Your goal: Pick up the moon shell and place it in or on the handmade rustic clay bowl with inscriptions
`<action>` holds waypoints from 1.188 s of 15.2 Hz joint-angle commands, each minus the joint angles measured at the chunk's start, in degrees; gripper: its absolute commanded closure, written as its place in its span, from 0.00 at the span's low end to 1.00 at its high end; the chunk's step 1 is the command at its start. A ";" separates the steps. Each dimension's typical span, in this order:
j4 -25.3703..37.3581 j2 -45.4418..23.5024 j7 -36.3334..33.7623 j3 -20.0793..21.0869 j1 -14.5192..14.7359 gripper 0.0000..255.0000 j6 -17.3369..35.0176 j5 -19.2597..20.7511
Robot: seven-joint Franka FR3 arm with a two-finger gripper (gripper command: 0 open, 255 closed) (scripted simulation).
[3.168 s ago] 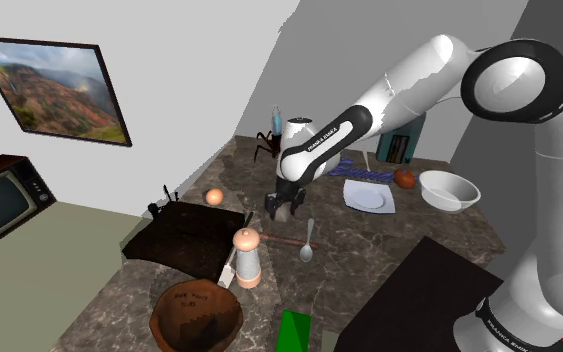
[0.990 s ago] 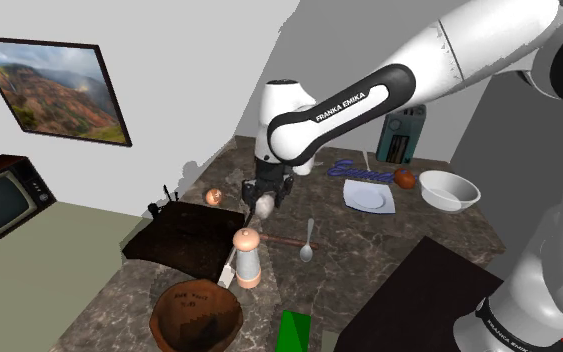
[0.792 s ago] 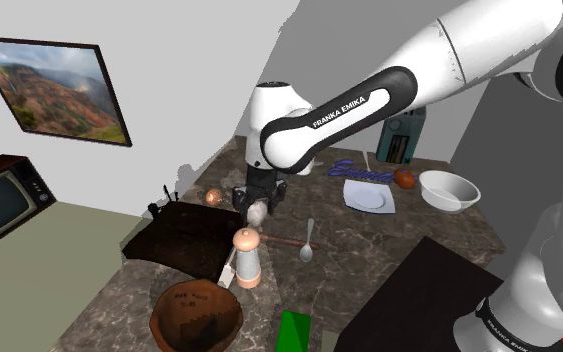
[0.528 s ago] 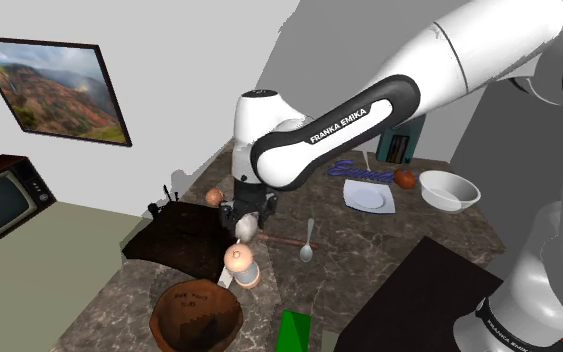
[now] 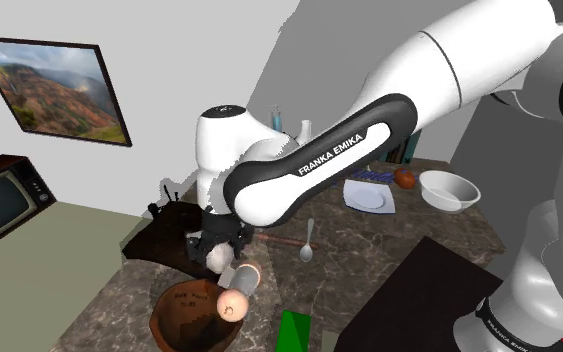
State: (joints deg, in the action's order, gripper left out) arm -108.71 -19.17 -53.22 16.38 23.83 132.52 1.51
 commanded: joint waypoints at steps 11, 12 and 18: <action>9.59 -8.67 -11.47 0.77 8.91 1.00 -0.80 4.62; 9.39 -9.07 -11.53 0.68 8.97 1.00 -0.21 4.76; 8.44 -11.66 -11.92 0.10 9.37 1.00 3.26 5.62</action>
State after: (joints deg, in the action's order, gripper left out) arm -100.18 -30.35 -64.90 16.57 32.99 135.18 6.93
